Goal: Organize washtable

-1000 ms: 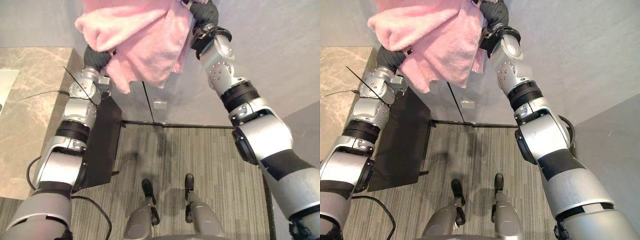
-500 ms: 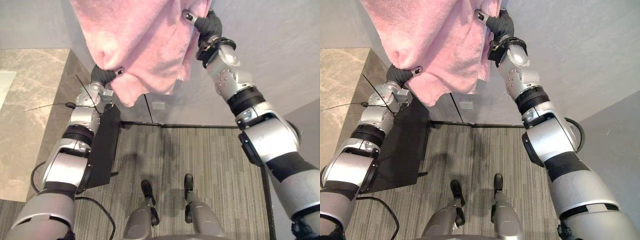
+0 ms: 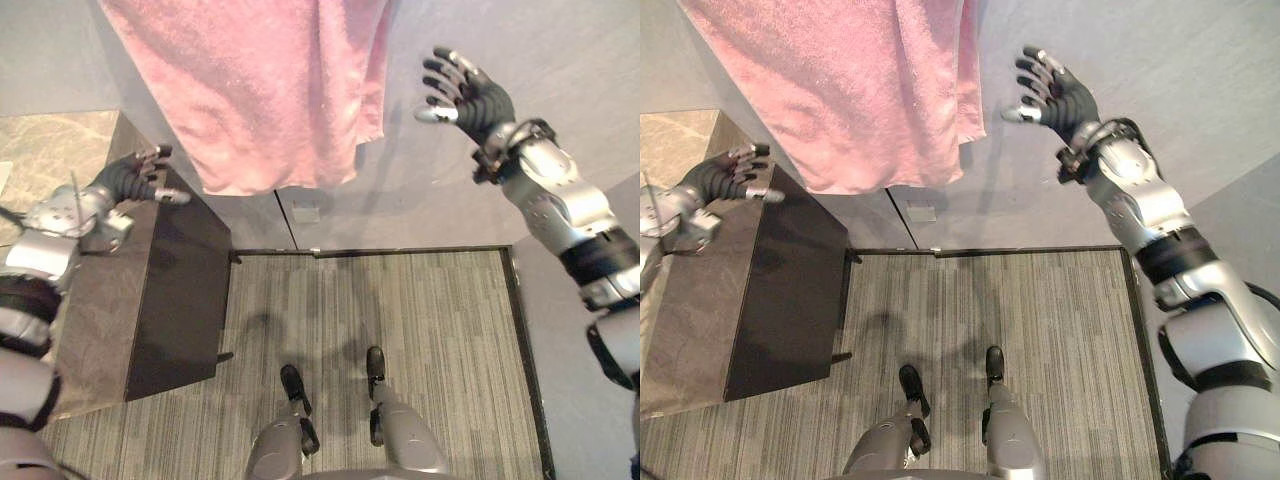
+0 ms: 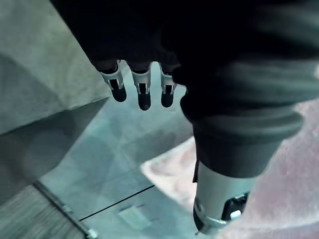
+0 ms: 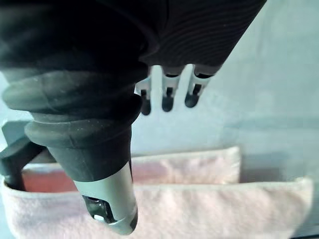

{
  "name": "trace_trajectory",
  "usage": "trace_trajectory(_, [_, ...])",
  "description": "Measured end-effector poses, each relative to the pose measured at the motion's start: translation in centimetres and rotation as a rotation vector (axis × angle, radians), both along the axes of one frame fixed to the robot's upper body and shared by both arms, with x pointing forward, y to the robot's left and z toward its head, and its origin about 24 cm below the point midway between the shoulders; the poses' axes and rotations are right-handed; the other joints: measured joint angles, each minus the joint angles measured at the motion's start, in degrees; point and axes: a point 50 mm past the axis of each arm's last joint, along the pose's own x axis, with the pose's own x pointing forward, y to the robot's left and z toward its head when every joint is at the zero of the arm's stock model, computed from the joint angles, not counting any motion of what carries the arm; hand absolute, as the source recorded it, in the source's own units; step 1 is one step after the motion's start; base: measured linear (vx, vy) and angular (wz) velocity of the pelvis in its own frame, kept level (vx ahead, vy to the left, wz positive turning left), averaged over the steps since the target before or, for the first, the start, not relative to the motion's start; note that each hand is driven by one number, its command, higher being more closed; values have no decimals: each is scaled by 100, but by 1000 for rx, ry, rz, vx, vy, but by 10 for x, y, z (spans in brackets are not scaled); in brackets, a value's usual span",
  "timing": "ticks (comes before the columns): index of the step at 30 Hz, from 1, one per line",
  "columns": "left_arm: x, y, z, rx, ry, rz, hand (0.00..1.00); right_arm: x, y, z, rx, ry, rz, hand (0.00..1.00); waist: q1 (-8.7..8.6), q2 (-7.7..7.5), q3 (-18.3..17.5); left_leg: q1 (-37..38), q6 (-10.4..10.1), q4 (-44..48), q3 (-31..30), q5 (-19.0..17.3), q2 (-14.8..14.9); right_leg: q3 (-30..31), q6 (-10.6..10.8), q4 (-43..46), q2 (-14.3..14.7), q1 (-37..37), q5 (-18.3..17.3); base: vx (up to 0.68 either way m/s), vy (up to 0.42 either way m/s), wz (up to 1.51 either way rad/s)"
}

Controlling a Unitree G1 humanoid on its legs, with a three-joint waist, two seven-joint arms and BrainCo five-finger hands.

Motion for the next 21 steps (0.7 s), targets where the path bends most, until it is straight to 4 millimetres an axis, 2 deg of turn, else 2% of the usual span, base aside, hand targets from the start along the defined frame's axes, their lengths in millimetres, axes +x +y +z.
trace_trajectory(2, [-8,9,-2,61,44,6,0,-7,-6,-7,-4,11,5,0,-4,-2,-185,9,-13,1,7,-10,5,4,2,-1,5,8,-12,0,0,0])
trace_trajectory(4, [-13,22,2,49,-19,76,0,-21,-15,-8,112,-39,-6,0,5,-1,-377,-3,-97,0,-40,-72,13,-19,-10,-1,13,15,-67,26,-20,7])
trace_trajectory(6, [-12,36,18,-83,-223,224,0,-31,-23,-1,253,-130,-39,0,-1,1,-541,-35,-118,0,-101,-87,18,-92,2,0,12,18,-80,29,-19,15])
trace_trajectory(7, [-14,42,31,-153,-383,324,0,-35,-26,8,305,-208,-84,0,3,-4,-641,-43,-118,1,-116,-87,17,-115,4,0,6,21,-81,21,-9,11])
trace_trajectory(9, [-18,45,45,-241,-574,426,0,-43,-31,22,367,-316,-130,0,25,-5,-825,-46,-118,1,-144,-87,15,-146,16,0,3,38,-91,34,-5,10])
trace_trajectory(11, [-24,40,57,-327,-734,458,0,-53,-28,36,397,-402,-125,0,40,-7,-926,-8,-117,0,-202,-87,17,-158,-9,-1,-1,96,-114,44,-6,10])
trace_trajectory(13, [-28,21,63,-431,-845,386,0,-63,-16,47,405,-472,-66,0,87,0,-1094,-2,-116,0,-232,-86,23,-178,-28,-1,8,113,-140,42,-12,6])
trace_trajectory(15, [-28,5,65,-465,-864,309,0,-68,-6,47,409,-487,-17,0,144,-2,-1161,3,-116,0,-236,-86,24,-195,-25,-1,13,123,-150,38,-12,2])
trace_trajectory(17, [-26,-21,69,-473,-870,173,0,-71,16,36,390,-448,84,0,213,1,-1178,56,-116,-1,-234,-85,24,-227,-27,-1,14,176,-152,17,-6,0])
trace_trajectory(18, [-25,-26,70,-470,-865,141,0,-70,23,31,382,-425,110,0,219,4,-1180,76,-117,-2,-237,-86,24,-238,-30,0,13,199,-156,14,-8,5])
trace_trajectory(20, [-25,-49,71,-496,-837,-5,0,-68,49,10,345,-328,228,0,224,21,-1265,76,-118,-3,-241,-87,25,-264,-29,0,10,211,-159,16,-8,6])
trace_trajectory(21, [-25,-55,72,-508,-830,-46,0,-68,55,5,335,-307,255,0,226,23,-1267,76,-118,-3,-246,-87,25,-273,-29,0,9,216,-159,16,-7,5])
